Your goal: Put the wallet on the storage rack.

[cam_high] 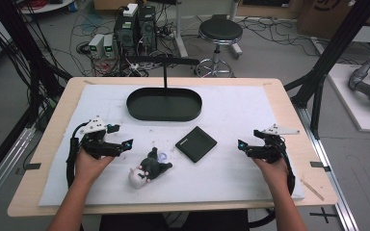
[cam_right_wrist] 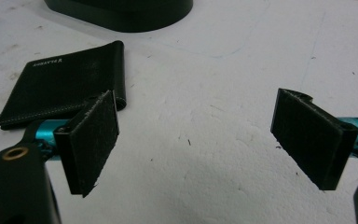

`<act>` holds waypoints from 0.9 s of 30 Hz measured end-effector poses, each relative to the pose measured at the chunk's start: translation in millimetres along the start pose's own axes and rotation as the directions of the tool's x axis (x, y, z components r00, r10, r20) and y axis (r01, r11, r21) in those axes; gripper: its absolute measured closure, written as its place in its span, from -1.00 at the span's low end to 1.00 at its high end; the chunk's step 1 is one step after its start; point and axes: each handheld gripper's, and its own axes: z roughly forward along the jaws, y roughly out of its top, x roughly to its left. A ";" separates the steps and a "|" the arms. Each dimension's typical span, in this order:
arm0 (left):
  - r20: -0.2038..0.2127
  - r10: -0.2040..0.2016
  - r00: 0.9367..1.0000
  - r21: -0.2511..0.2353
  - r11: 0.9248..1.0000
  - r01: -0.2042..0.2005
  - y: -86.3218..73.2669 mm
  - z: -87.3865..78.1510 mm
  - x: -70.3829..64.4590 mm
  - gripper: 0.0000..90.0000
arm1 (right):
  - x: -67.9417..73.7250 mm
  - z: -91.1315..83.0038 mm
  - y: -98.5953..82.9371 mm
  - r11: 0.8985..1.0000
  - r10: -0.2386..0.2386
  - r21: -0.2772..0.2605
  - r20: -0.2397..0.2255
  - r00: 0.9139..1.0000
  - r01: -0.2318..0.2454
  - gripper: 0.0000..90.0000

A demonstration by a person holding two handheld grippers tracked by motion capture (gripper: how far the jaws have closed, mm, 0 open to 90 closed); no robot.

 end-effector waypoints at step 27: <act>-0.011 0.006 1.000 -0.005 1.000 -0.006 -4.6 -6.6 -1.4 -0.68 | 27.7 47.6 42.9 0.995 -0.061 0.070 -0.145 0.988 0.072 -0.65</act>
